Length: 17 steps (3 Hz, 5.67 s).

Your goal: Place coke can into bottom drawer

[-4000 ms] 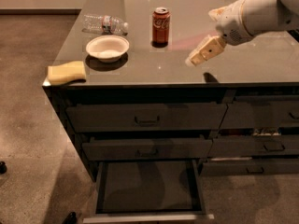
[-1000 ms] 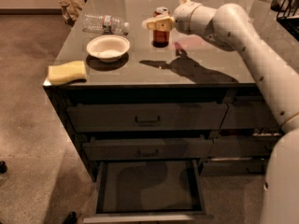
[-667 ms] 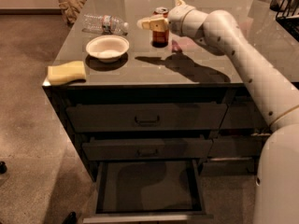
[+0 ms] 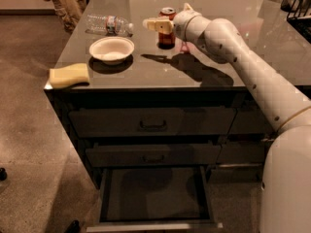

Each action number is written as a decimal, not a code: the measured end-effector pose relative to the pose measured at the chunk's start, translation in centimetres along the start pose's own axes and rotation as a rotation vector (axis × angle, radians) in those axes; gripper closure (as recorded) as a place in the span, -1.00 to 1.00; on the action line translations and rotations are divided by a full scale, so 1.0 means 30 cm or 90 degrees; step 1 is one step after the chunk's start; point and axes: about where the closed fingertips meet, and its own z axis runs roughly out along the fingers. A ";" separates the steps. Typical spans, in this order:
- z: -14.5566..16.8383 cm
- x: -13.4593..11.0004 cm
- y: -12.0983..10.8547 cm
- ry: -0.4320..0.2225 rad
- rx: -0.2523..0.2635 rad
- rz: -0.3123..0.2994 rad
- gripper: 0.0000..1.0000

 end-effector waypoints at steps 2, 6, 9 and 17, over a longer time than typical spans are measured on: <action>-0.011 0.031 -0.034 -0.001 0.017 0.044 -0.16; -0.305 -0.280 0.053 -0.037 -0.213 -0.004 1.00; -0.601 -0.132 0.263 0.001 -0.292 0.005 1.00; -1.189 0.866 0.765 -0.168 -0.456 0.138 1.00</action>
Offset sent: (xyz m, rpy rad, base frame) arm 0.0038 -0.0200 -0.0100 0.0835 0.0520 -0.0249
